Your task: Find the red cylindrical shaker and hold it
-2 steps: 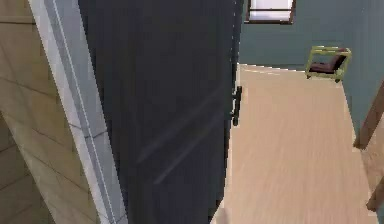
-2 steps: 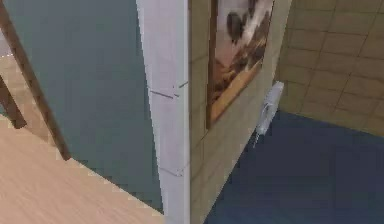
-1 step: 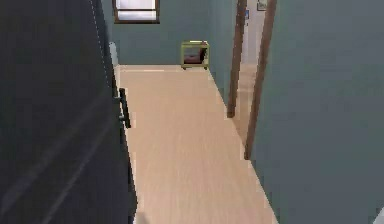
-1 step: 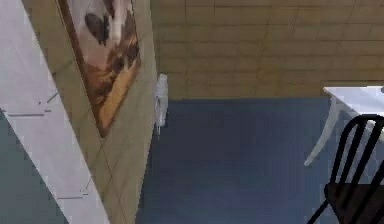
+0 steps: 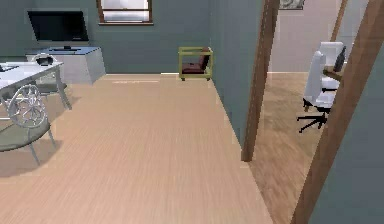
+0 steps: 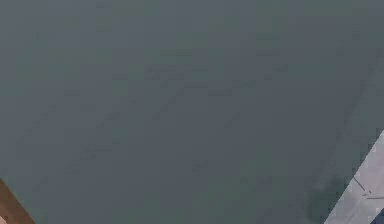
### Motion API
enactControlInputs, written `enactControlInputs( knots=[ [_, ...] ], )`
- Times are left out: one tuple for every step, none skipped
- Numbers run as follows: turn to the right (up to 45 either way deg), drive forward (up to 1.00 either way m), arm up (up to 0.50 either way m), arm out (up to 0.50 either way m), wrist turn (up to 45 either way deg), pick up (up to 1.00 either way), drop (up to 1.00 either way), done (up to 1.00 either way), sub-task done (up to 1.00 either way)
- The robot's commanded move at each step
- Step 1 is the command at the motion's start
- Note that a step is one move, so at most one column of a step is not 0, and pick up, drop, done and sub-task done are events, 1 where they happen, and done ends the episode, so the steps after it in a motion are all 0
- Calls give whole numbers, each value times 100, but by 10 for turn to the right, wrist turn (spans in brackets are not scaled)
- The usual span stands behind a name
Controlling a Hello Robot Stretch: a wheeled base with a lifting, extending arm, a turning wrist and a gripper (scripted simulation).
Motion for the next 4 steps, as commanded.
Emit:
enactControlInputs(
  knots=[
    [30,0,0,0,0,0,0,0,0],
    [0,80,0,0,0,0,0,0,0],
    [390,0,0,0,0,0,0,0,0],
    [0,65,0,0,0,0,0,0,0]
  ],
)
